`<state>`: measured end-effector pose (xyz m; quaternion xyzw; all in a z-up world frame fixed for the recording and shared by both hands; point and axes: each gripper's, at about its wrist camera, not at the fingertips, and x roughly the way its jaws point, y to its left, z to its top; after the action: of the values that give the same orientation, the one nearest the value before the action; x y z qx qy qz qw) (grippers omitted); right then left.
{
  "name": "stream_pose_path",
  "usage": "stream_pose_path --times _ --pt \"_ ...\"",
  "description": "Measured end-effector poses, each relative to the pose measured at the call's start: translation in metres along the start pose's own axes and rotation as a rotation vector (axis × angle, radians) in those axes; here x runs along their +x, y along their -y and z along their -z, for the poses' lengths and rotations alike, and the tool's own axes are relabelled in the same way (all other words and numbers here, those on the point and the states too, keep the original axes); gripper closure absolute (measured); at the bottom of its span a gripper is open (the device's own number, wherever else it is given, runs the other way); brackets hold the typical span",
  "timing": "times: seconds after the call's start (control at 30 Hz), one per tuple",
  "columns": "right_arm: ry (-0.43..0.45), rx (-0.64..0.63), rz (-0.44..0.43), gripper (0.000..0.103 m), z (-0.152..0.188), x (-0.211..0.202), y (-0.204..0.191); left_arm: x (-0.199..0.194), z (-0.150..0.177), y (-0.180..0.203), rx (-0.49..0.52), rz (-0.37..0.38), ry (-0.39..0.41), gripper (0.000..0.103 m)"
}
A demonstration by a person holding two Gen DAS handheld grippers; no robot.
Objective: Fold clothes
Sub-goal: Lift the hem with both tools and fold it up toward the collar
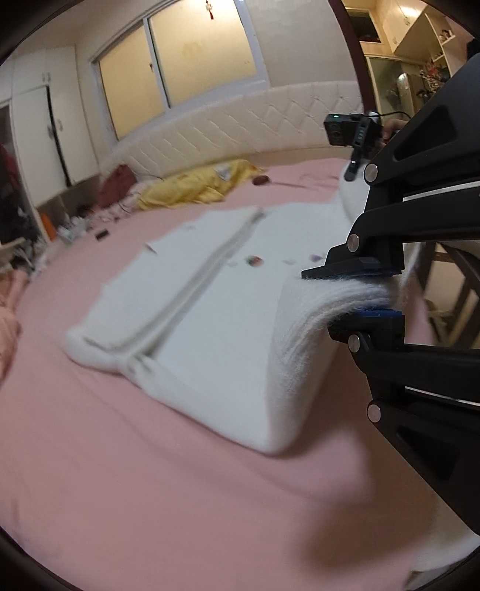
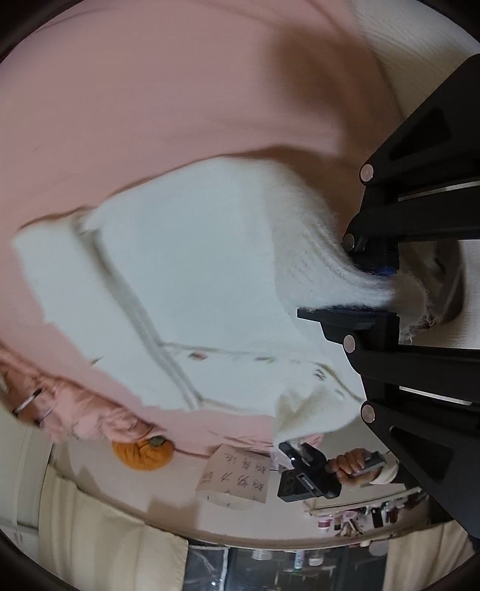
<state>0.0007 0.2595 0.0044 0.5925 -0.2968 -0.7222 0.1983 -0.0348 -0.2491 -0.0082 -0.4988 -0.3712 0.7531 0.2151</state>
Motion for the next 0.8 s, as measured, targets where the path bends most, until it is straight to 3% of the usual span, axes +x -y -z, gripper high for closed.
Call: stream_pose_path --times 0.17,0.43,0.8 --pt "0.088 -0.047 -0.011 0.090 -0.036 -0.017 -0.012 -0.003 -0.045 0.008 -0.007 0.026 0.093 0.091" --pt "0.214 -0.045 -0.021 0.090 -0.126 -0.027 -0.024 0.008 -0.129 0.026 -0.011 0.036 0.229 0.091" --pt "0.224 -0.021 0.059 0.090 -0.259 0.010 -0.017 0.070 -0.240 0.025 -0.040 -0.068 0.245 0.091"
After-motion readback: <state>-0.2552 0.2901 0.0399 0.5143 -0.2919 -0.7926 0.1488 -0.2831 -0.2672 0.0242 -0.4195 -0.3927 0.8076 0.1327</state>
